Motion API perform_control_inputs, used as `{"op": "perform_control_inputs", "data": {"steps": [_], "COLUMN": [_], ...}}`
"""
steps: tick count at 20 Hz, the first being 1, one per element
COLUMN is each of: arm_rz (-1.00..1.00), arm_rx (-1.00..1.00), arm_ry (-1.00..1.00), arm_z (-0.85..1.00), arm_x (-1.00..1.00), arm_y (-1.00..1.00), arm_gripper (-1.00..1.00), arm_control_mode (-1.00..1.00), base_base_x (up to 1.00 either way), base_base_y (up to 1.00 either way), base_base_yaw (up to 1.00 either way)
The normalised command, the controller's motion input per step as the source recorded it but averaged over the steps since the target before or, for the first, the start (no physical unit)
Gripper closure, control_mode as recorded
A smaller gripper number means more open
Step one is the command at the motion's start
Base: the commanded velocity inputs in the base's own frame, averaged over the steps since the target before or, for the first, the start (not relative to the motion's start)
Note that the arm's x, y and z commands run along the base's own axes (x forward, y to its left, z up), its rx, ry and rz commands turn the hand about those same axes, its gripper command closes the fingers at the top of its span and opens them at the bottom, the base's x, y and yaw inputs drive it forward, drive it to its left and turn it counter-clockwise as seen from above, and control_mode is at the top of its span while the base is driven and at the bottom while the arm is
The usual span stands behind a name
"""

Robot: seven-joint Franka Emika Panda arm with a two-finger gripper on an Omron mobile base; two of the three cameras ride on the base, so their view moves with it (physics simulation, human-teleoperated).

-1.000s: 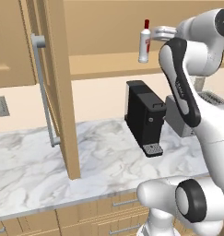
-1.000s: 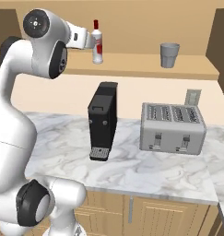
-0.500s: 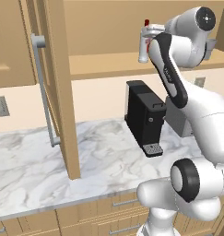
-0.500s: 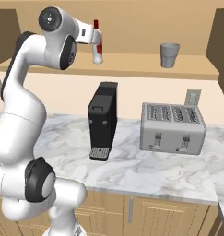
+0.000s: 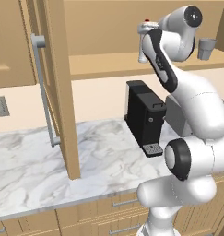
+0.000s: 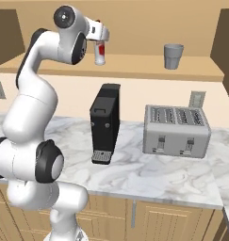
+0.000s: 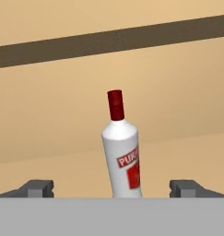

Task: There is a bowl on the dining counter. Grab a lemon wedge from the fridge and place it in the bowl. Then get the liquor bottle and glass cup from the cabinet and place them next to the bowl.

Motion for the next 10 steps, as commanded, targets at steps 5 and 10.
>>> {"op": "perform_control_inputs", "data": {"steps": [5,10], "arm_rz": [0.00,0.00], "arm_rx": [0.00,0.00], "arm_ry": [0.00,0.00], "arm_z": [-0.03,-0.05], "arm_x": [0.49,0.36], "arm_y": [-0.07,0.00], "arm_gripper": [-1.00,-1.00], "arm_control_mode": [-1.00,-1.00], "base_base_x": [0.00,0.00], "base_base_y": [0.00,0.00], "base_base_yaw": [0.00,0.00]}}
